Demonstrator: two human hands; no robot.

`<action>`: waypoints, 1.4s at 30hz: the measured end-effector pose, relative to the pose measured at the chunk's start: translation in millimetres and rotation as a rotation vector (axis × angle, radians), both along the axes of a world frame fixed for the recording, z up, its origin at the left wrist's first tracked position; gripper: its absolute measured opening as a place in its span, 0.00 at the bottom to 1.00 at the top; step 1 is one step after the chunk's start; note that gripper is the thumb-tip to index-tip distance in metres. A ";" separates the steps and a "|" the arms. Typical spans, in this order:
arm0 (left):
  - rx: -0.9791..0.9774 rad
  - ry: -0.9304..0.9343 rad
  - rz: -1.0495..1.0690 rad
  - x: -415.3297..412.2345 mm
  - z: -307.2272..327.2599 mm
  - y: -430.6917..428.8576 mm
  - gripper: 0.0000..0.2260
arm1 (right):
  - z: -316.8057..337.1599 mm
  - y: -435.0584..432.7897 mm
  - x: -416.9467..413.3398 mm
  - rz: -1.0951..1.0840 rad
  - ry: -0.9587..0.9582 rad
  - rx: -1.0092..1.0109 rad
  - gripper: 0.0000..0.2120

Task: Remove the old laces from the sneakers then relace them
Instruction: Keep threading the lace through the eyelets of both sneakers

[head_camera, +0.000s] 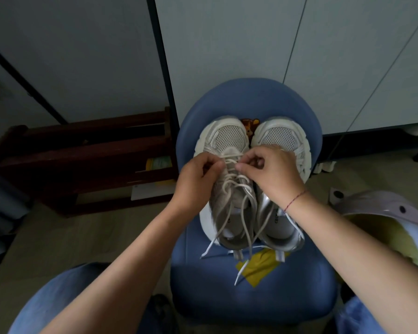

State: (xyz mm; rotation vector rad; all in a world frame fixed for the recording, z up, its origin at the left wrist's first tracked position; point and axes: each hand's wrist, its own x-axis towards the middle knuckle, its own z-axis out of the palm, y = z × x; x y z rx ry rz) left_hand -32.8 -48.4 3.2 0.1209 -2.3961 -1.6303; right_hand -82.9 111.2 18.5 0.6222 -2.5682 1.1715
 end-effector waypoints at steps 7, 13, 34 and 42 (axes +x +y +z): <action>0.105 -0.027 0.037 1.9 -3.2 1.1 0.10 | 3.8 -1.1 -2.7 0.000 -0.036 0.096 0.06; 0.145 -0.055 0.108 0.0 -4.3 -3.5 0.08 | 2.2 1.7 -0.6 -0.025 0.014 0.081 0.05; -0.290 0.090 -0.043 2.3 0.3 0.5 0.07 | -0.2 5.5 1.1 0.077 -0.013 0.050 0.07; -0.273 0.060 -0.100 1.9 1.4 -5.4 0.08 | 0.0 5.3 5.7 0.006 0.097 0.317 0.04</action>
